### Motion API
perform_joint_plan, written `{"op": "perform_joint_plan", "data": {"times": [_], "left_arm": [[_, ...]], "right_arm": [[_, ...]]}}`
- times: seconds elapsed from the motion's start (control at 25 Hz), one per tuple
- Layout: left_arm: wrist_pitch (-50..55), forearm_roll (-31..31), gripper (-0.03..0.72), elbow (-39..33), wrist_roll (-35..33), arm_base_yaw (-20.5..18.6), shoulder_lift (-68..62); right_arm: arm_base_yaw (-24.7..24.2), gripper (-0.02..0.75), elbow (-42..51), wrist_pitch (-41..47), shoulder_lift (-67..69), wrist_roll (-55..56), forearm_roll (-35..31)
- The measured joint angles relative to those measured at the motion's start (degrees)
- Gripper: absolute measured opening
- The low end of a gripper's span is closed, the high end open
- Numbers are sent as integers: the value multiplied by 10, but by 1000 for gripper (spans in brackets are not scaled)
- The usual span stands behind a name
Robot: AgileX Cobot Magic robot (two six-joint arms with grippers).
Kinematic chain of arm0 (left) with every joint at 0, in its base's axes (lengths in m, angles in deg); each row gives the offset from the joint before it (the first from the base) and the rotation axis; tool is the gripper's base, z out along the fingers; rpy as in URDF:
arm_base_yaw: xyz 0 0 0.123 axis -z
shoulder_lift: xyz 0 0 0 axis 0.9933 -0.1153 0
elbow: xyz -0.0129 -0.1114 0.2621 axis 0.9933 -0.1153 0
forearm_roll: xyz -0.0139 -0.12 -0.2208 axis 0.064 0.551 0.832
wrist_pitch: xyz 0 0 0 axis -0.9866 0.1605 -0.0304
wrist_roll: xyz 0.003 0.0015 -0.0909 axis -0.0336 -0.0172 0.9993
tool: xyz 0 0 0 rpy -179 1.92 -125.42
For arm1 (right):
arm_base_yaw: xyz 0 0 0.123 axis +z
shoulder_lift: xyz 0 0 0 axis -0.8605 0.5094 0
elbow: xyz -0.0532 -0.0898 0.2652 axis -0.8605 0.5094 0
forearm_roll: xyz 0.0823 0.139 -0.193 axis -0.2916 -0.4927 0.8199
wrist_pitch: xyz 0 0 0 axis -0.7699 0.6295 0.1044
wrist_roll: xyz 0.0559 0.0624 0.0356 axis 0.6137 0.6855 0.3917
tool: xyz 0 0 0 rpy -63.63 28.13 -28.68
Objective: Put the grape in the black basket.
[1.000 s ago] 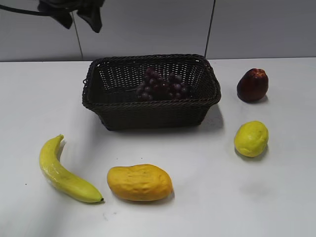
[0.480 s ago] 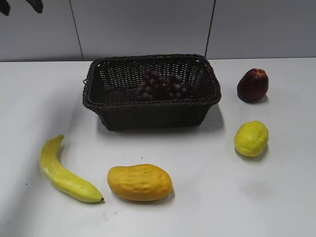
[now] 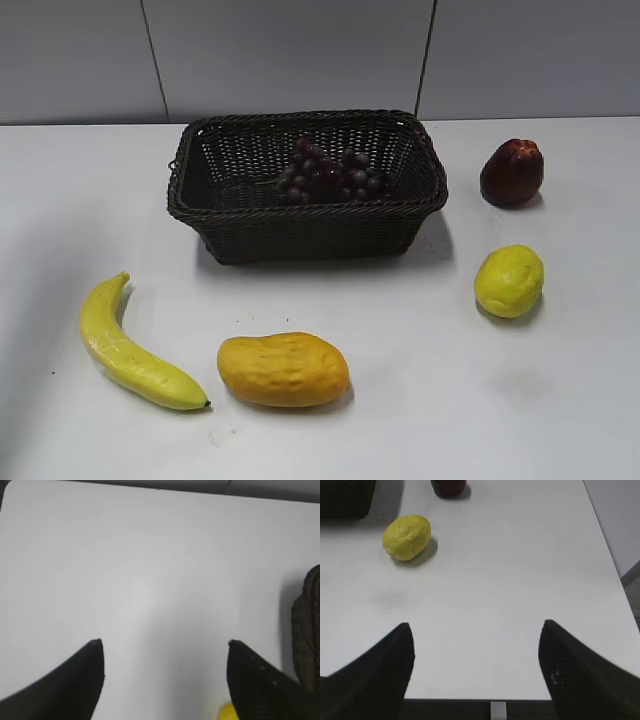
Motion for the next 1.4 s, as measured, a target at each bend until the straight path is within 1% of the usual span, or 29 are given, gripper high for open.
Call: {"op": "perform_joint_plan", "data": {"times": [0.16,0.44,0.6,0.92,1.08,1.24,1.4], "left_arm": [[0,-3,585,-56,0,-21,52],[0,4,585,-157,0,-28,172],[0,11,578,-243,0,-28,257],[1,5,574,-423,0,-28,444],[1,5,563,-499,0,-28,532],[-25,5,538,-575,0,-28,617],[-33,5,531,-643,0,-28,693]], "right_arm": [[0,588,0,0,0,0,0],[0,588,0,0,0,0,0],[0,588,0,0,0,0,0],[0,588,0,0,0,0,0],[0,588,0,0,0,0,0],[0,588,0,0,0,0,0],[0,588,0,0,0,0,0]]}}
